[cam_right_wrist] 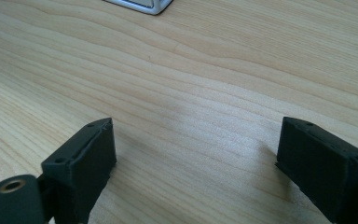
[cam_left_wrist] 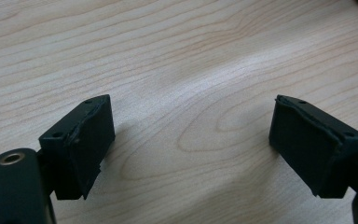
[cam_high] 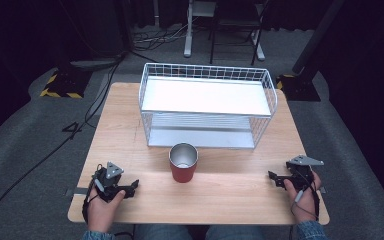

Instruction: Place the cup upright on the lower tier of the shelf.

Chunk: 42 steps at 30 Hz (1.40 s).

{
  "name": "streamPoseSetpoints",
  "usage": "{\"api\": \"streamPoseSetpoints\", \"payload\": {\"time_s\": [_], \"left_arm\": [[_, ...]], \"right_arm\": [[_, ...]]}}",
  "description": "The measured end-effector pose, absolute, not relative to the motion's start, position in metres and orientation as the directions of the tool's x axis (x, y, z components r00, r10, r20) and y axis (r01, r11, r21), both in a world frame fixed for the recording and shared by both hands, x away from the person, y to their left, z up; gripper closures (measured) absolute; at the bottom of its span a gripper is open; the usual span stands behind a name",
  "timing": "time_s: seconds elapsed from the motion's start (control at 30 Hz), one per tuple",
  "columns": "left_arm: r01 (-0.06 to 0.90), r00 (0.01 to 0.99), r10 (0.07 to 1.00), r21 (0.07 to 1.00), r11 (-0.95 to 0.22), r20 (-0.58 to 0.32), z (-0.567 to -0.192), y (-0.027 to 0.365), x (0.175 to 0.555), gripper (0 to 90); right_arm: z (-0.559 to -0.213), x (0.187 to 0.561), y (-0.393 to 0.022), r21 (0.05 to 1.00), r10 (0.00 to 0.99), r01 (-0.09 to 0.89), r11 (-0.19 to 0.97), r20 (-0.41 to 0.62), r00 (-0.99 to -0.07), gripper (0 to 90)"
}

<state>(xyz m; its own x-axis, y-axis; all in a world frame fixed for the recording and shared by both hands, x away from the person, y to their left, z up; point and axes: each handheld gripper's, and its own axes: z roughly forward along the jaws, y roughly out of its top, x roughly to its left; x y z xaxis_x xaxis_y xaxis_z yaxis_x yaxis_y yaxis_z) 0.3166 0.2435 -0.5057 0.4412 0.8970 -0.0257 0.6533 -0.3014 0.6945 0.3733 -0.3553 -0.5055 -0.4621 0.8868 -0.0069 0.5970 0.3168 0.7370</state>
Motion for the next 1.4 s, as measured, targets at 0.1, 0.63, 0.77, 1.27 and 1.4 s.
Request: {"api": "streamPoseSetpoints", "payload": {"time_s": [0.1,0.63,0.77,1.27,1.4], "left_arm": [[0.657,0.429,0.902,0.702,-0.275,-0.048,-0.506,0.246,0.317,15.2],[0.624,0.439,0.895,0.742,-0.246,-0.073,-0.484,0.246,0.307,15.9],[0.594,0.449,0.890,0.770,-0.232,-0.078,-0.476,0.240,0.303,15.8],[0.428,0.564,0.818,0.887,-0.172,-0.113,-0.462,0.204,0.290,15.4],[0.426,0.578,0.808,0.887,-0.179,-0.115,-0.462,0.198,0.290,15.3]], "right_arm": [[-0.506,0.373,-0.355,0.737,0.887,0.598,0.316,-0.006,-0.462,11.9],[-0.505,0.372,-0.355,0.738,0.891,0.599,0.311,-0.007,-0.454,13.0],[-0.505,0.372,-0.355,0.738,0.890,0.599,0.310,-0.004,-0.455,13.0],[-0.505,0.372,-0.355,0.738,0.890,0.599,0.310,-0.004,-0.456,13.1],[-0.505,0.372,-0.355,0.738,0.890,0.600,0.311,-0.004,-0.456,13.1]]}}
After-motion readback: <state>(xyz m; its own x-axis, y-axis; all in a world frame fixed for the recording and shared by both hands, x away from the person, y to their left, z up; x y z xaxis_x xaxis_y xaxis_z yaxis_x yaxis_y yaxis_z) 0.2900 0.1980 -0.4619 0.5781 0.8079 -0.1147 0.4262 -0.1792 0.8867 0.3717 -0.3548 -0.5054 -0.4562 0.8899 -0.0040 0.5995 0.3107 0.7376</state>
